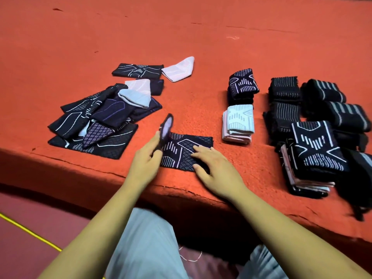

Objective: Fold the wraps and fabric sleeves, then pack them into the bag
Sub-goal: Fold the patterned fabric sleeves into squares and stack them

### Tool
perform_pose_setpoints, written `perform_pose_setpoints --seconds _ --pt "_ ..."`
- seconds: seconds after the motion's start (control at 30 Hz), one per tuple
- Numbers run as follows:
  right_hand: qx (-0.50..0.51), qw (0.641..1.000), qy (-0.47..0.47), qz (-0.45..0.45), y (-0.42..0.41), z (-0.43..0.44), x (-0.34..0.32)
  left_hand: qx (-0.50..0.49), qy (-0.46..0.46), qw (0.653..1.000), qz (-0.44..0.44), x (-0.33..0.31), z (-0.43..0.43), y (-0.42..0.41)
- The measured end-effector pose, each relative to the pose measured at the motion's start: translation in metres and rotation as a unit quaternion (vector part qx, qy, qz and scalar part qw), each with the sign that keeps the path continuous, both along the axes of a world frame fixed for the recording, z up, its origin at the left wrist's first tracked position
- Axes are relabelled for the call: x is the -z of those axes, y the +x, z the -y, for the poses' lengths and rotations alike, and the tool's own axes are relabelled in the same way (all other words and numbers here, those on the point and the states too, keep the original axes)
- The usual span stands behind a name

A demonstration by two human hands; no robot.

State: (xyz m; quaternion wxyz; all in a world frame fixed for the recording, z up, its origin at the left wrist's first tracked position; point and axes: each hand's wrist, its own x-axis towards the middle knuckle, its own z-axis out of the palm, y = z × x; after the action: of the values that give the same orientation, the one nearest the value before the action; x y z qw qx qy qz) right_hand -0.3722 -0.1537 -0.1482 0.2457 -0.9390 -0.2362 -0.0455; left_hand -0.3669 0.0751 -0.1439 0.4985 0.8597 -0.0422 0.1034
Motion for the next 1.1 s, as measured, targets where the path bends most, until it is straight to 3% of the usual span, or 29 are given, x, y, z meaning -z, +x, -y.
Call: perform_pose_setpoints --seconds 0.1,0.17,0.43,0.67,0.83,1.03,1.1 --pt "0.006 1.000 -0.001 0.003 0.000 0.000 0.002 0.117 0.151 0.980 0.049 0.010 0.001 0.000" --pt "0.009 1.000 0.000 0.008 0.000 -0.001 0.002 0.126 0.245 0.960 0.054 0.017 0.001 0.002" --pt "-0.006 0.998 -0.062 0.015 0.000 -0.004 0.007 0.136 0.208 0.968 0.030 0.015 0.003 -0.001" --pt "-0.042 0.995 -0.088 0.028 -0.001 -0.005 0.003 0.055 0.131 0.990 0.002 0.004 0.006 0.015" --pt "-0.050 0.996 -0.069 0.005 0.000 -0.006 0.003 -0.054 0.081 0.989 -0.108 -0.007 0.013 0.032" --pt "0.011 1.000 0.018 -0.023 0.004 -0.020 -0.011 -0.046 -0.152 0.973 -0.168 -0.029 0.027 0.037" --pt "0.055 0.986 0.127 -0.095 0.007 -0.028 -0.020 -0.018 -0.243 0.955 -0.169 -0.040 0.036 0.033"
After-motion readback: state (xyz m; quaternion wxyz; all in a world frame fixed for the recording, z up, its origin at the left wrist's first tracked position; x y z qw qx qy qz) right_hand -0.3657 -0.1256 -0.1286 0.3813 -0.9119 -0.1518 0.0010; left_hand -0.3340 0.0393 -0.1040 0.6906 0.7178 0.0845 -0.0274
